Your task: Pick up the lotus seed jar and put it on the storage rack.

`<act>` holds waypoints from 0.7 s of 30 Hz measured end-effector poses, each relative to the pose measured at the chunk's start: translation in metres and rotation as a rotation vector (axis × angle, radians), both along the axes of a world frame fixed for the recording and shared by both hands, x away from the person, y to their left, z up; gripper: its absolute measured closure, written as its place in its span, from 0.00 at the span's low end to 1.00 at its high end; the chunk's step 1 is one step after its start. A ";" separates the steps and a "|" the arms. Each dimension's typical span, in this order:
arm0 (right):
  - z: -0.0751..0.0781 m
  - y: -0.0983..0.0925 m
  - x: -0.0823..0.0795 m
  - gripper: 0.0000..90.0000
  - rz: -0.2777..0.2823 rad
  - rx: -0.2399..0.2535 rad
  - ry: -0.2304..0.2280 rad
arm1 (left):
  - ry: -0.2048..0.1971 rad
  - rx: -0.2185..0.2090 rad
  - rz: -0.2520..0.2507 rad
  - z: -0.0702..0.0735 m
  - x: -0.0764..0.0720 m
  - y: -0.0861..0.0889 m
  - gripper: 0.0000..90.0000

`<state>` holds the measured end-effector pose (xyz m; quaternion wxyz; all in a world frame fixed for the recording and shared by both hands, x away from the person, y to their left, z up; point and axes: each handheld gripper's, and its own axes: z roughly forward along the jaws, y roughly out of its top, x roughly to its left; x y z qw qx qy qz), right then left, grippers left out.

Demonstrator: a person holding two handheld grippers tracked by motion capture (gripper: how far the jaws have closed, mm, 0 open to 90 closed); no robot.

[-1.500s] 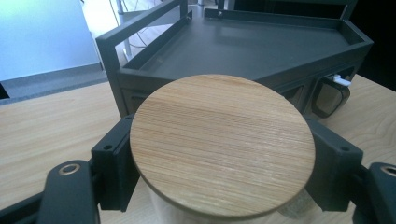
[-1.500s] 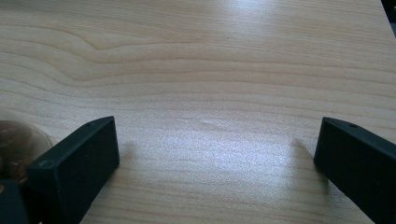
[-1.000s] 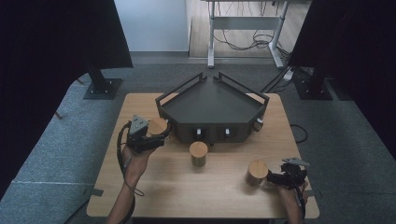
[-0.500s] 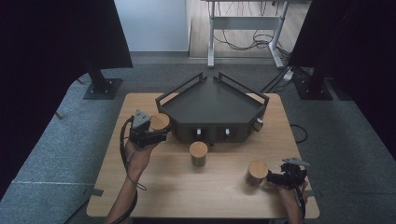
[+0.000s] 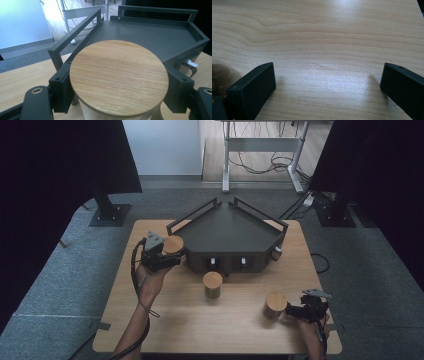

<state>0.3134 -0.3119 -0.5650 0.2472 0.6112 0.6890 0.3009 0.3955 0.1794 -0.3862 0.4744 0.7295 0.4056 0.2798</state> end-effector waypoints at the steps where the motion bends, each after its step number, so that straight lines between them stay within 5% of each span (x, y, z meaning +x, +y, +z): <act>1: 0.000 0.000 0.000 0.00 0.000 0.000 0.000 | -0.001 0.002 0.000 0.001 0.001 -0.001 0.27; 21: 0.000 0.000 0.000 0.00 0.000 0.000 0.000 | -0.016 0.002 0.002 0.008 0.023 -0.014 0.27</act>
